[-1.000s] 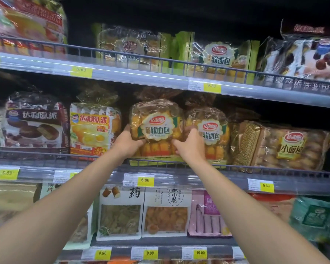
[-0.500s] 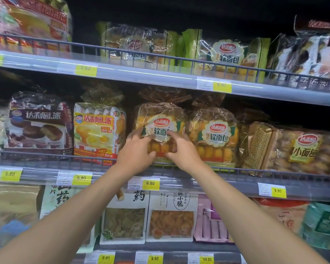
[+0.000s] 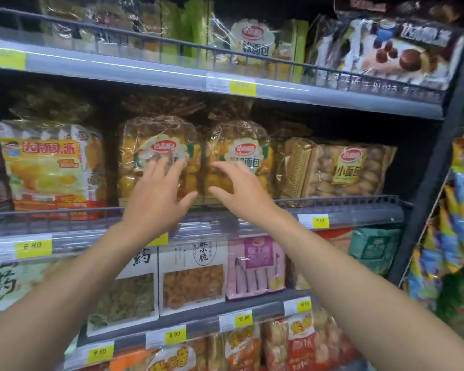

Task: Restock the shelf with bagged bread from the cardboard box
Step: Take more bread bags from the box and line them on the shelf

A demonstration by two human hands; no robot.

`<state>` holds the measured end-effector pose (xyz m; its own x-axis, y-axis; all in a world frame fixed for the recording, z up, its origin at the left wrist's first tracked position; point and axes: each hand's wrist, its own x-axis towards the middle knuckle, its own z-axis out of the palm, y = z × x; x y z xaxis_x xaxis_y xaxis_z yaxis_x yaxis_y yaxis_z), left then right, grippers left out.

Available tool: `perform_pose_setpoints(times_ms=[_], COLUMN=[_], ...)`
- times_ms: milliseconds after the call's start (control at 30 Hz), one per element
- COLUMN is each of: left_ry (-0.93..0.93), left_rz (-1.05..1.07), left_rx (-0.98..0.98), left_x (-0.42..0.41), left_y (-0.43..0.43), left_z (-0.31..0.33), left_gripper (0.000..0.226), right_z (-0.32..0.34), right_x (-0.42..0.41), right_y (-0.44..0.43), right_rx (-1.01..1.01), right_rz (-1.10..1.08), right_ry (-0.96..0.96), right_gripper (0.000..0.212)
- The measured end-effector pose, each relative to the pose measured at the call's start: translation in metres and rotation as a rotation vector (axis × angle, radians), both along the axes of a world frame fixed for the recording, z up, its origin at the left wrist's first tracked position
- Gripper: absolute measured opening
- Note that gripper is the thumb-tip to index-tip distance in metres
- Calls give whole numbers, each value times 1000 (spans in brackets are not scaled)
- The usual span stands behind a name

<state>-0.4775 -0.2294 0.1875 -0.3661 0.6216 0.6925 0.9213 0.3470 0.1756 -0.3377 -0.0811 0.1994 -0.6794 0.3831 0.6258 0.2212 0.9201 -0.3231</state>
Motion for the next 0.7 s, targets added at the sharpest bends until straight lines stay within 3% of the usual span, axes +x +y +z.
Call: perform_pose_setpoints(times_ms=[233, 400, 533, 700], left_ry=[155, 57, -34, -99], left_rz=[-354, -635, -818, -933], left_rx=[23, -39, -177, -450], left_x=[100, 188, 266, 345], left_y=[60, 117, 145, 166], left_z=[-32, -83, -141, -222], left_gripper=[72, 72, 73, 89], right_z=[-44, -97, -151, -209], right_x=[176, 324, 420, 517], right_y=[41, 46, 19, -40], right_rx=[67, -15, -158, -338], right_rz=[-310, -594, -798, -1005], right_ry=[-32, -127, -197, -228], right_gripper=[53, 66, 73, 65])
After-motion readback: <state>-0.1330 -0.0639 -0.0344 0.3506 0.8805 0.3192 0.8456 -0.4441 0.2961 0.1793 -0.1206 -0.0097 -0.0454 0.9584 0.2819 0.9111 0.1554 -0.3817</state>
